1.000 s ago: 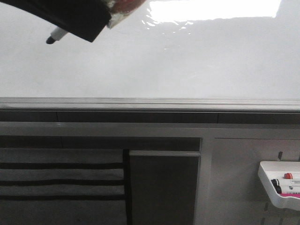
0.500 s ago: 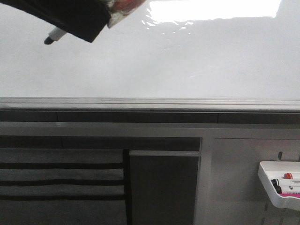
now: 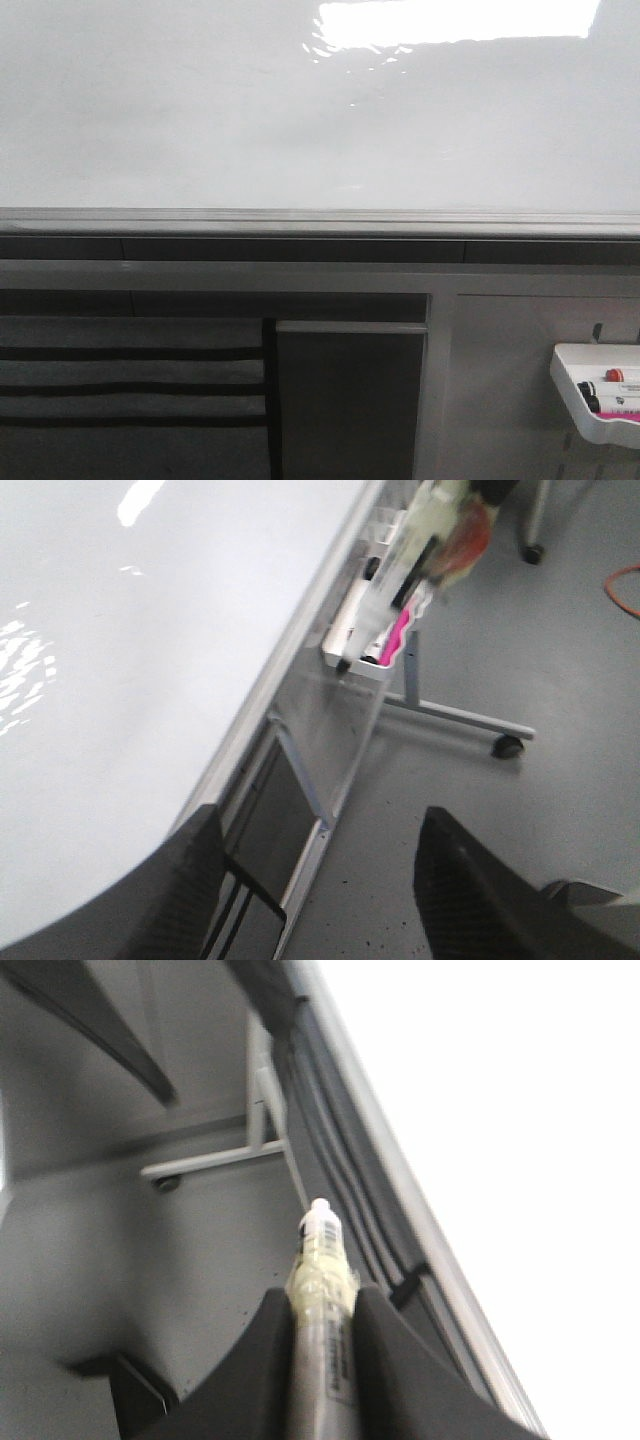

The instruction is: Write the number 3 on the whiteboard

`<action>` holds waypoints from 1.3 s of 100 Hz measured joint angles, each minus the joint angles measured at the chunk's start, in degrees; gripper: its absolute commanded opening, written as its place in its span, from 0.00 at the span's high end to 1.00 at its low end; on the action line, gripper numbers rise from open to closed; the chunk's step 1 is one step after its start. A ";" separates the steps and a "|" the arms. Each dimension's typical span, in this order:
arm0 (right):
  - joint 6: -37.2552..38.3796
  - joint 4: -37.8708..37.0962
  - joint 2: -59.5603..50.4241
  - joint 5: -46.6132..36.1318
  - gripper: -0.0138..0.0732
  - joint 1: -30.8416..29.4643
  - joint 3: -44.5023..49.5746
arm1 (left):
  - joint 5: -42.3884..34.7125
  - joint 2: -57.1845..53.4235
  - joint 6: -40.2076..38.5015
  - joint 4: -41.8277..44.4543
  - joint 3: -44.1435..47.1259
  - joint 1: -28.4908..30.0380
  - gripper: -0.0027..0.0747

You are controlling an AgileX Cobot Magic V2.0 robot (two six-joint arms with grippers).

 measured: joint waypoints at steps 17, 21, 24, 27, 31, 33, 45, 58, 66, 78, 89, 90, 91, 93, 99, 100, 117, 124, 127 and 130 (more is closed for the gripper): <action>11.27 -1.66 -3.78 -7.45 0.82 -5.61 5.94 | -1.77 -6.33 -3.52 -0.26 5.77 7.51 0.45; 12.36 -1.43 -4.42 -9.37 0.82 -6.10 8.41 | -2.91 -7.90 -3.94 -0.57 7.86 8.57 0.45; 12.74 -0.91 -4.71 -11.16 0.82 -6.36 10.03 | -3.75 -8.93 -4.01 -0.73 9.26 9.44 0.45; 12.95 -0.31 -4.83 -12.54 0.82 -6.33 11.58 | -4.60 -10.18 -4.17 -1.03 10.89 10.00 0.45; 13.19 0.67 -4.93 -14.38 0.82 -6.33 13.58 | -6.01 -11.30 -4.26 -1.79 12.32 10.58 0.45; 13.25 0.95 -4.93 -15.23 0.82 -6.33 14.39 | -6.77 -11.87 -4.26 -2.11 13.09 10.69 0.45; 13.52 2.53 -4.93 -18.59 0.82 -6.33 16.97 | -9.59 -13.61 -4.26 -3.08 15.26 10.84 0.45; 13.61 2.99 -4.93 -21.07 0.82 -6.33 17.31 | -10.60 -13.74 -4.26 -3.31 15.35 10.84 0.45; 13.65 3.77 -4.71 -23.05 0.82 -6.33 17.31 | -10.83 -13.74 -4.26 -3.31 15.35 10.84 0.45; 13.65 4.12 -2.10 -24.41 0.82 -6.33 16.47 | -10.82 -13.74 -4.26 -3.43 15.35 10.84 0.45; 12.50 4.12 2.41 -24.54 0.82 -6.33 13.59 | -10.82 -13.74 -4.28 -3.54 15.35 10.84 0.45; 12.45 4.12 2.71 -24.54 0.82 -6.33 13.37 | -10.82 -13.74 -4.28 -3.46 15.35 10.84 0.45; 12.31 4.12 3.32 -24.54 0.82 -6.33 12.91 | -10.82 -13.74 -4.28 -3.46 15.35 10.84 0.45; 12.14 4.12 3.94 -24.57 0.82 -6.33 12.46 | -10.82 -13.74 -4.28 -3.46 15.35 10.84 0.45; 10.97 4.12 6.67 -24.80 0.82 -6.33 10.42 | -10.82 -13.74 -4.28 -3.56 15.35 10.84 0.45; 10.82 4.12 6.98 -24.79 0.82 -6.33 10.21 | -10.82 -13.74 -4.28 -3.56 15.35 10.84 0.45; 8.70 4.12 14.03 -25.36 0.82 -6.33 5.34 | -10.82 -13.74 -4.28 -3.56 15.35 10.84 0.45; 7.67 4.12 16.38 -25.48 0.82 -6.33 3.52 | -10.82 -13.74 -4.28 -3.56 15.35 10.84 0.45; 7.45 4.12 17.24 -25.61 0.82 -6.33 2.83 | -10.82 -13.74 -4.28 -3.56 15.35 10.84 0.45; 7.19 4.12 18.04 -25.62 0.82 -6.33 2.17 | -10.82 -13.74 -4.28 -3.56 15.35 10.84 0.45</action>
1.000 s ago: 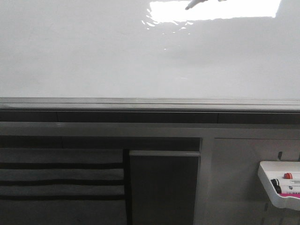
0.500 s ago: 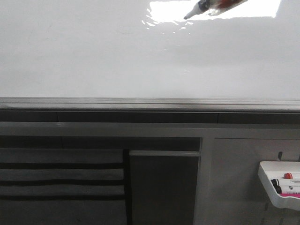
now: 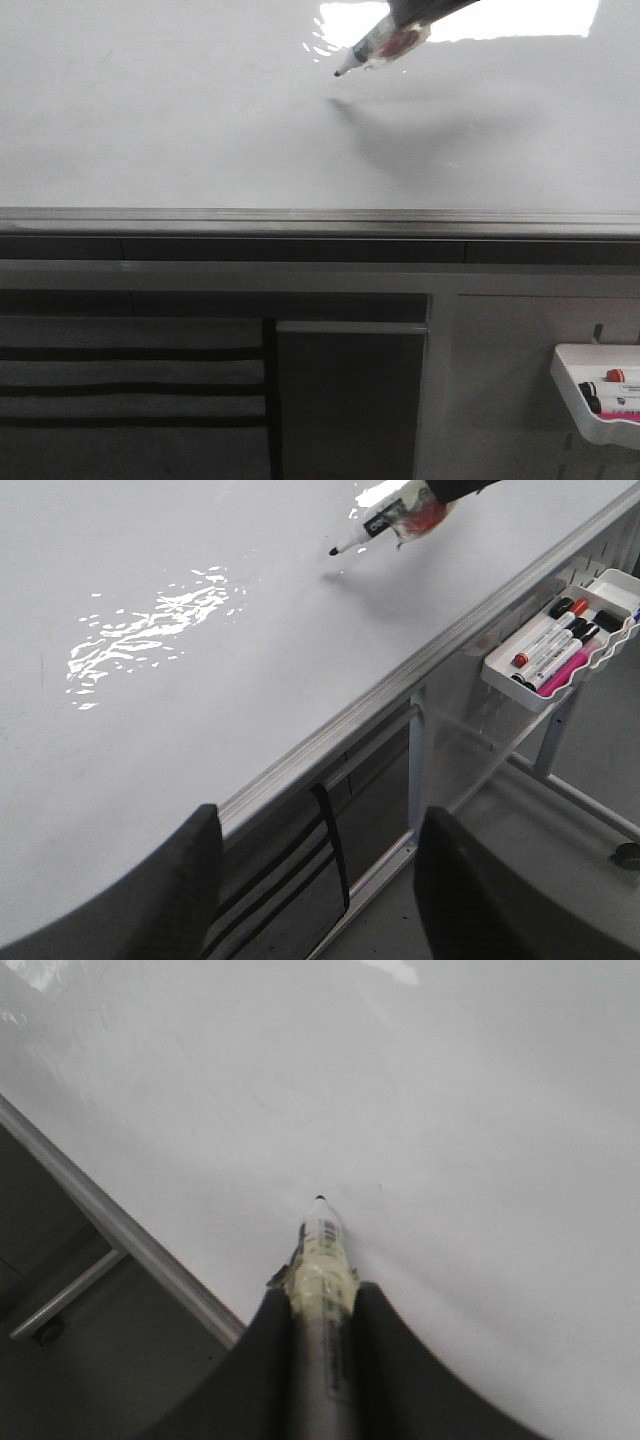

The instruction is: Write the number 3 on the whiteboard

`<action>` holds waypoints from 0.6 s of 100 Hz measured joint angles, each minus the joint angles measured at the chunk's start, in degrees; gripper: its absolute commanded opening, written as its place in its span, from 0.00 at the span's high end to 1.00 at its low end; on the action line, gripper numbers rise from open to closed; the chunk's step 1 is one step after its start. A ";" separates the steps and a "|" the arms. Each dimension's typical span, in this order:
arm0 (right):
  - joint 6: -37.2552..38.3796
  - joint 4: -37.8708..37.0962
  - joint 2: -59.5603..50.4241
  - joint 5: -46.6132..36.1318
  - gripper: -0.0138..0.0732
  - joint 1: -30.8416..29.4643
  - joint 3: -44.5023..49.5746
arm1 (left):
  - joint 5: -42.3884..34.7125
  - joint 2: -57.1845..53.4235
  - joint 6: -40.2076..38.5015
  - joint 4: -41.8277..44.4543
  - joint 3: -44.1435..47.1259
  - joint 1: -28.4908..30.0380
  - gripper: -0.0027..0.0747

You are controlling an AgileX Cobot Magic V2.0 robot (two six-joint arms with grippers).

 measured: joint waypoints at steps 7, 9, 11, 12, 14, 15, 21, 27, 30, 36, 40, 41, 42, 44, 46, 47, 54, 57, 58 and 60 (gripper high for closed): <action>-0.54 -0.11 1.74 -0.73 0.82 0.00 -1.23 | 0.00 0.00 0.00 0.00 0.03 0.00 0.45; -0.66 -0.21 2.16 -1.17 0.82 0.00 -1.37 | 0.00 0.00 0.00 0.00 0.03 0.00 0.45; -0.78 -0.46 2.54 -1.56 0.82 0.00 -1.52 | 0.00 0.00 0.00 0.00 0.03 0.00 0.45; -0.91 -0.62 2.64 -1.69 0.82 0.00 -1.65 | 0.00 0.00 0.00 0.00 0.03 0.00 0.45; -0.91 -0.89 2.93 -1.81 0.82 0.00 -1.66 | 0.00 0.00 0.00 0.00 0.03 0.00 0.45; -0.91 -1.00 3.05 -1.81 0.82 0.00 -1.77 | 0.00 0.00 -0.10 0.00 0.03 0.00 0.45; -1.14 -1.67 3.04 -1.81 0.82 -0.27 -1.89 | 0.00 0.00 -0.10 0.00 0.03 0.00 0.45; -1.16 -1.77 3.04 -0.76 0.82 -1.19 -2.01 | 0.00 0.00 -0.10 0.00 0.03 0.00 0.45; -1.16 -1.77 2.81 -0.02 0.82 -1.82 -2.01 | 0.00 0.00 -0.10 0.00 0.03 0.00 0.45; -1.25 -1.97 2.05 2.47 0.82 -3.39 -2.01 | 0.00 0.00 -0.10 0.00 0.03 0.00 0.45; -1.25 -2.21 1.70 4.07 0.82 -4.13 -2.14 | 0.00 -0.09 -0.10 0.00 0.03 0.00 0.45; -1.25 -2.41 1.76 4.64 0.82 -4.35 -2.14 | 0.00 -0.09 -0.10 0.00 0.03 0.00 0.45; -1.25 -2.47 1.64 4.91 0.82 -4.37 -2.14 | 0.00 -0.09 -0.10 0.00 0.03 0.00 0.45; -1.25 -2.61 1.66 5.68 0.82 -4.62 -2.14 | 0.00 -0.12 -0.10 0.00 0.03 0.00 0.45; -1.25 -2.73 1.66 6.29 0.82 -4.62 -2.14 | 0.00 -0.12 -0.10 0.00 0.03 0.00 0.45; -1.25 -2.74 1.66 6.45 0.82 -4.62 -2.14 | 0.00 -0.12 -0.10 0.00 0.03 0.00 0.45; -1.25 -3.09 2.16 7.35 0.82 -3.97 -2.14 | 0.00 -0.12 -0.10 0.00 0.03 0.00 0.45; -1.25 -3.21 2.58 7.35 0.82 -3.21 -2.14 | 0.00 -0.12 -0.10 0.00 0.03 0.00 0.45; -1.25 -3.21 2.69 7.35 0.82 -3.03 -2.14 | 0.00 -0.12 -0.10 0.00 0.03 0.00 0.45; -1.25 -3.21 3.05 7.02 0.82 -2.51 -2.14 | 0.00 -0.12 -0.10 0.00 0.03 0.00 0.45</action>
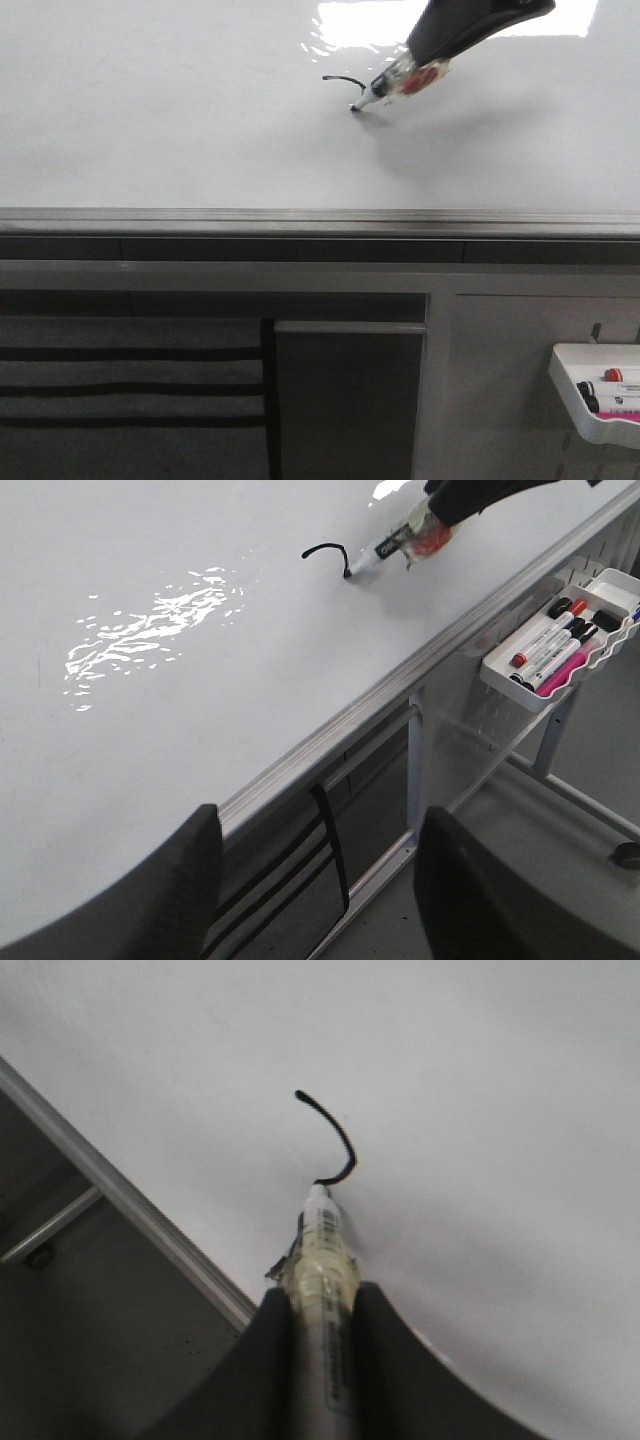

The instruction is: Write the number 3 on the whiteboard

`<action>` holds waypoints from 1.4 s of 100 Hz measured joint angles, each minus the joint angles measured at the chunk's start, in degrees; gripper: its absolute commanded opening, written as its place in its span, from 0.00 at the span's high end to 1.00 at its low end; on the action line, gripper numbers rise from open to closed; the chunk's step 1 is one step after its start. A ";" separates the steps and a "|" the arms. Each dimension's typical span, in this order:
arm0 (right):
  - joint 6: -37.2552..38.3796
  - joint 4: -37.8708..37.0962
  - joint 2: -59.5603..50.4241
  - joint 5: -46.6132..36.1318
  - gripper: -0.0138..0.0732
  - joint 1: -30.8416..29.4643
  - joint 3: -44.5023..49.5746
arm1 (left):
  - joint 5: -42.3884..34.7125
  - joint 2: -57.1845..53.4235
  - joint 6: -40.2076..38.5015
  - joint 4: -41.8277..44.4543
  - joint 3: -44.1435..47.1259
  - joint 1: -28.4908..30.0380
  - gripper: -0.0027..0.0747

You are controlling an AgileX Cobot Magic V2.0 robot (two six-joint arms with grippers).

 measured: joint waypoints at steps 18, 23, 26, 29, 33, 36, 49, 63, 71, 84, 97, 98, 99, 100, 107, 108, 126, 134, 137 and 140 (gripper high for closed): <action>-0.04 -0.13 2.13 -2.77 0.82 2.79 0.00 | 0.00 0.00 0.00 0.00 0.00 0.00 0.45; -0.13 -0.13 2.13 -2.27 0.82 2.13 0.00 | 0.00 0.00 0.00 0.00 0.00 0.00 0.45; -0.17 -0.13 1.86 -1.58 0.82 1.51 0.00 | 0.00 0.00 0.00 0.00 0.00 0.00 0.45; -0.17 -0.13 1.64 -0.60 0.82 0.76 0.00 | 0.00 0.00 0.00 0.12 0.00 0.00 0.45; -0.27 -0.22 1.19 1.23 0.82 -0.56 0.00 | 0.00 0.00 0.00 0.20 0.00 0.00 0.45; -0.27 -0.26 0.95 2.57 0.82 -1.40 0.00 | 0.00 0.00 0.00 0.20 0.00 0.00 0.45; -0.30 -0.52 0.63 6.05 0.82 -2.64 0.57 | 0.00 0.00 0.00 0.20 0.00 0.00 0.45; -0.30 -0.52 2.22 2.24 0.82 1.55 1.58 | 0.00 0.00 0.00 0.20 0.00 0.00 0.45; -0.30 -0.01 3.74 -1.70 0.82 4.21 1.57 | 0.00 0.00 0.00 0.20 0.00 0.00 0.45; -0.40 0.35 4.14 -3.07 0.82 5.49 1.29 | -0.13 0.00 0.00 0.20 0.00 0.04 0.45; -2.87 -0.24 -0.45 0.96 0.82 6.16 1.58 | 0.20 -0.09 0.13 0.23 0.00 0.04 0.45; -3.33 -0.24 -0.89 1.69 0.82 6.28 1.60 | 0.32 -0.09 0.28 0.23 0.00 0.04 0.45; -3.60 -0.24 -1.82 2.07 0.82 6.41 1.77 | 0.46 -0.09 0.40 0.23 0.00 0.04 0.45; -4.03 -0.24 -2.32 2.91 0.82 6.71 1.89 | 0.75 -0.09 0.61 0.23 0.00 0.04 0.45; -5.48 -0.24 -7.35 6.99 0.82 8.39 3.21 | 3.65 0.31 2.47 0.34 0.00 0.04 0.45; -5.61 -0.24 -7.83 7.39 0.82 8.54 3.33 | 4.05 0.52 2.65 0.34 -0.18 -0.07 0.45; -15.75 -0.69 -15.62 17.21 0.82 10.68 4.47 | 12.59 6.43 6.97 0.37 -3.90 -4.34 0.45; -21.29 -0.76 -16.85 19.21 0.82 10.90 4.47 | 13.75 9.73 8.75 0.48 -5.98 -7.87 0.45; -23.08 -0.76 -17.15 19.46 0.82 10.90 4.47 | 13.75 10.94 9.49 0.63 -6.62 -9.27 0.45; -24.21 -0.76 -17.26 19.62 0.82 10.90 4.47 | 13.75 12.43 9.99 0.63 -7.22 -11.06 0.45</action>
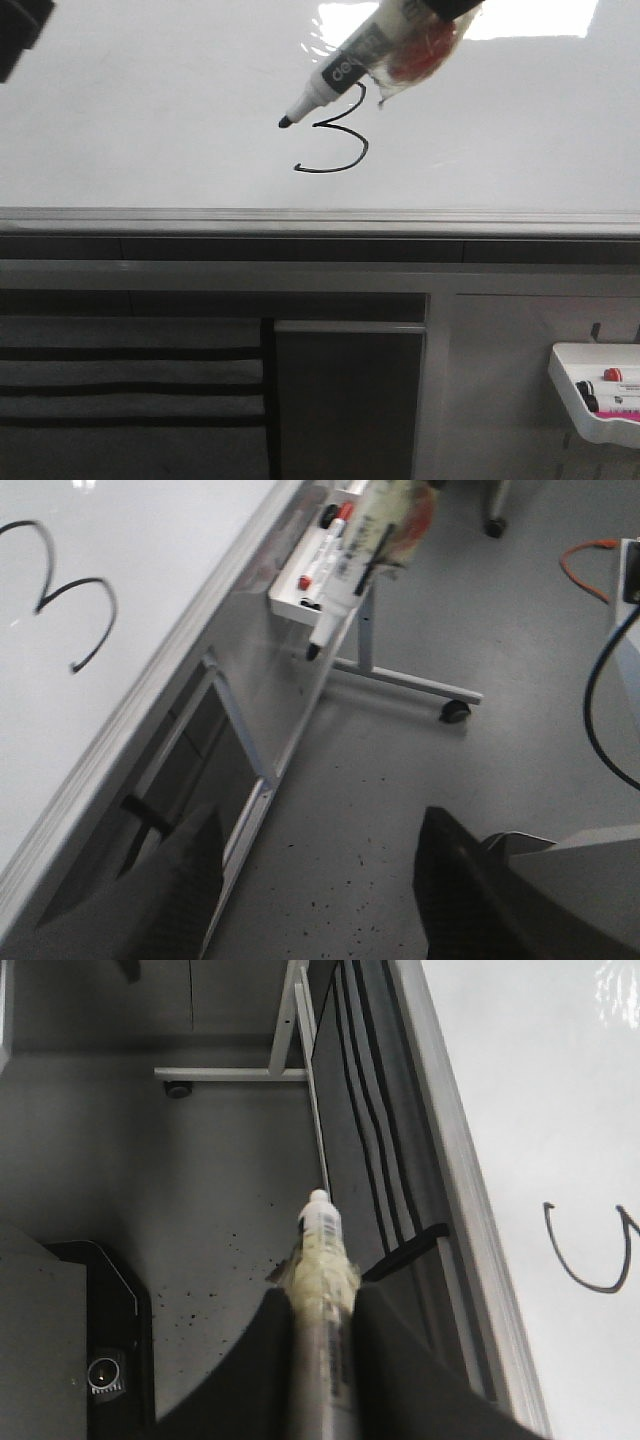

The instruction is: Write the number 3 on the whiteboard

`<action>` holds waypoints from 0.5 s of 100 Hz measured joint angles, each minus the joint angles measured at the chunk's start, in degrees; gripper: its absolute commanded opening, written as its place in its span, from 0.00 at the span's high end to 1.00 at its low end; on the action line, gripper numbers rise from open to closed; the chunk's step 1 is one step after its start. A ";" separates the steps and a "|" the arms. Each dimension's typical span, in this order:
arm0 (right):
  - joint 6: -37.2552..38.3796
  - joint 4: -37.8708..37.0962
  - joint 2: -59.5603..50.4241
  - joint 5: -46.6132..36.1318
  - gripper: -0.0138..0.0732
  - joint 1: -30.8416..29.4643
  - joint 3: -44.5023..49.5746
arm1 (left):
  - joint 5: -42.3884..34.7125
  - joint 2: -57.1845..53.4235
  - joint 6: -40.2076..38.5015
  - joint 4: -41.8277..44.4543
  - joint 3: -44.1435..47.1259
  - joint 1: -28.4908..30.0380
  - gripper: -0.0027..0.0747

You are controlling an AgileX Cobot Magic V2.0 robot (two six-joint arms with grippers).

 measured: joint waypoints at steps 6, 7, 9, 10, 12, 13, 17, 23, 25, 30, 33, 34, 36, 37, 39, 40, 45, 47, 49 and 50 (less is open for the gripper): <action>-1.46 0.12 -0.02 0.10 0.82 0.00 0.00 | -0.73 2.34 0.55 0.10 -1.25 -2.90 0.45; -1.75 0.12 -0.02 0.10 0.82 0.00 0.00 | -0.87 2.93 0.68 0.10 -1.39 -3.62 0.45; -2.19 0.12 -0.02 0.10 0.82 0.00 0.00 | -1.33 3.50 0.76 0.10 -1.77 -4.35 0.45; -2.35 0.12 -0.02 0.10 0.82 0.00 0.10 | -1.50 4.08 0.76 0.10 -1.90 -5.05 0.45; -2.62 0.24 -0.02 0.20 0.82 0.00 0.09 | -2.08 4.93 0.90 0.13 -2.29 -6.08 0.45; -2.78 0.24 -0.02 0.13 0.82 0.00 0.09 | -2.47 5.22 0.90 0.24 -2.55 -6.42 0.45; -3.46 0.46 -0.02 0.22 0.82 0.00 0.09 | -3.62 6.95 0.98 0.47 -3.21 -8.33 0.45; -4.41 0.68 -0.02 0.22 0.82 0.00 0.09 | -5.58 9.20 1.12 1.29 -4.41 -10.55 0.45; -4.59 0.68 -0.02 0.22 0.82 0.00 0.09 | -6.29 10.02 1.12 1.42 -4.78 -11.27 0.45; -4.88 0.75 -0.02 0.22 0.82 0.00 0.09 | -7.67 12.19 1.12 1.96 -5.64 -12.68 0.45; -4.99 0.75 -0.02 0.22 0.82 0.00 0.09 | -8.38 13.23 1.12 2.07 -6.15 -13.54 0.45; -5.10 0.75 -0.02 0.22 0.82 0.00 0.09 | -8.77 13.48 1.12 2.20 -6.42 -13.70 0.45; -5.08 0.75 -0.02 0.22 0.82 0.00 0.09 | -9.07 14.23 1.12 2.21 -6.82 -14.15 0.45; -5.12 0.75 -0.02 0.10 0.82 0.00 0.09 | -9.33 14.72 1.12 2.21 -6.95 -14.29 0.45; -5.12 0.75 -0.02 0.11 0.82 0.00 0.09 | -9.65 15.20 1.12 2.31 -7.38 -14.68 0.45; -5.12 0.75 -0.02 0.11 0.82 0.00 0.09 | -9.72 15.67 1.12 2.30 -7.53 -14.94 0.45; -5.12 0.80 -0.02 -0.01 0.82 0.00 0.09 | -10.36 17.29 1.12 2.33 -8.59 -15.62 0.45; -5.22 0.80 -0.02 -0.12 0.82 0.00 0.09 | -10.67 17.96 1.12 2.33 -9.06 -15.98 0.45; -5.21 0.80 -0.02 -0.12 0.82 0.00 0.09 | -11.04 18.62 1.12 2.33 -9.56 -16.25 0.45; -5.21 0.80 -0.02 -0.12 0.82 0.00 0.09 | -11.06 18.84 1.12 2.33 -9.87 -16.33 0.45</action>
